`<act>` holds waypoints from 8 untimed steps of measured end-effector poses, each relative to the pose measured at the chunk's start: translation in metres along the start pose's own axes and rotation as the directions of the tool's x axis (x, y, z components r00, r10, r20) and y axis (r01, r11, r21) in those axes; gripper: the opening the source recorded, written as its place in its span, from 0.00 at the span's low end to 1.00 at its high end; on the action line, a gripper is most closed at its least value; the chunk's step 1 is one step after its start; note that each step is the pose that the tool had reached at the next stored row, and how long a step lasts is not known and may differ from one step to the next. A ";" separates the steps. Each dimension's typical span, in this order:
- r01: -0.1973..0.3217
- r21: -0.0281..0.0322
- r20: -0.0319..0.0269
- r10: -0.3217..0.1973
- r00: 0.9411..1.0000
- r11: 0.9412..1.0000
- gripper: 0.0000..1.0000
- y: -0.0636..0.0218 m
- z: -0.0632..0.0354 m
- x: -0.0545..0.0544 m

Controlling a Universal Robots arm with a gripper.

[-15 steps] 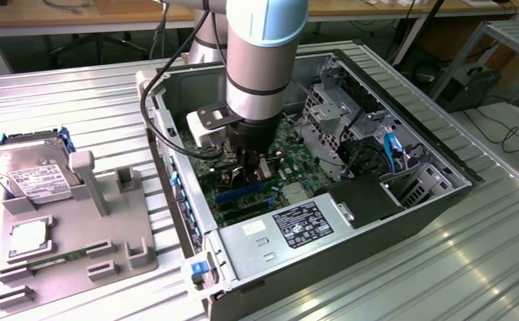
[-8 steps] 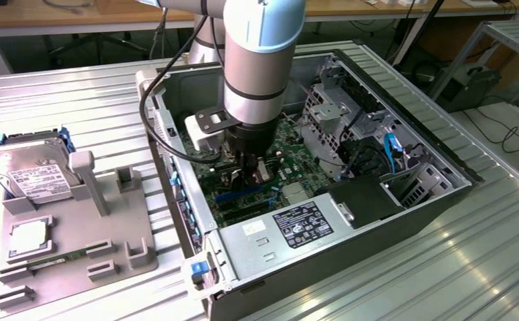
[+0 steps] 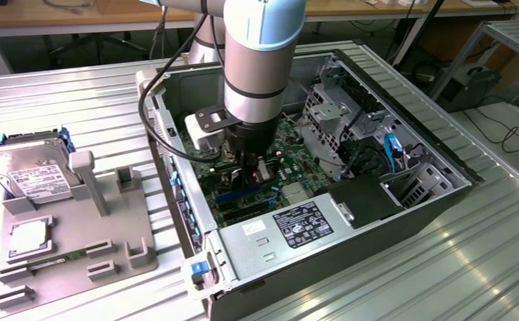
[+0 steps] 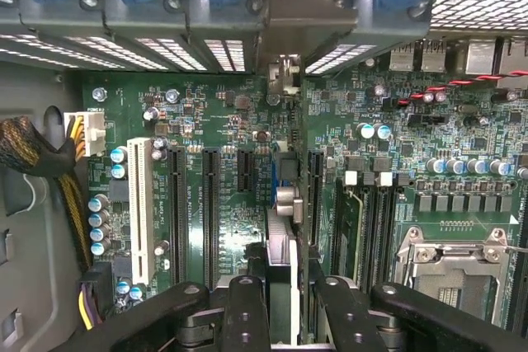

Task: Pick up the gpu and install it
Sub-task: 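Insert the gpu into the slot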

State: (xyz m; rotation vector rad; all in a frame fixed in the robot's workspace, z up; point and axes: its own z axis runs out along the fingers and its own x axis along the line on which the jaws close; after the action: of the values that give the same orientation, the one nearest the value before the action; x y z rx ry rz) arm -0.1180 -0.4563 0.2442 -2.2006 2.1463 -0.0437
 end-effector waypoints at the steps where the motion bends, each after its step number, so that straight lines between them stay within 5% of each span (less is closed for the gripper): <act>1: -0.002 0.000 -0.003 0.002 1.000 1.000 0.28 0.0000 0.0001 0.000; 8: -0.007 -0.001 -0.006 0.007 1.000 1.000 0.28 0.0005 0.0066 0.001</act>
State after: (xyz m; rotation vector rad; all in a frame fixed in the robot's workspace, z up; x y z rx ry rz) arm -0.1181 -0.4568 0.2375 -2.1961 2.1577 -0.0497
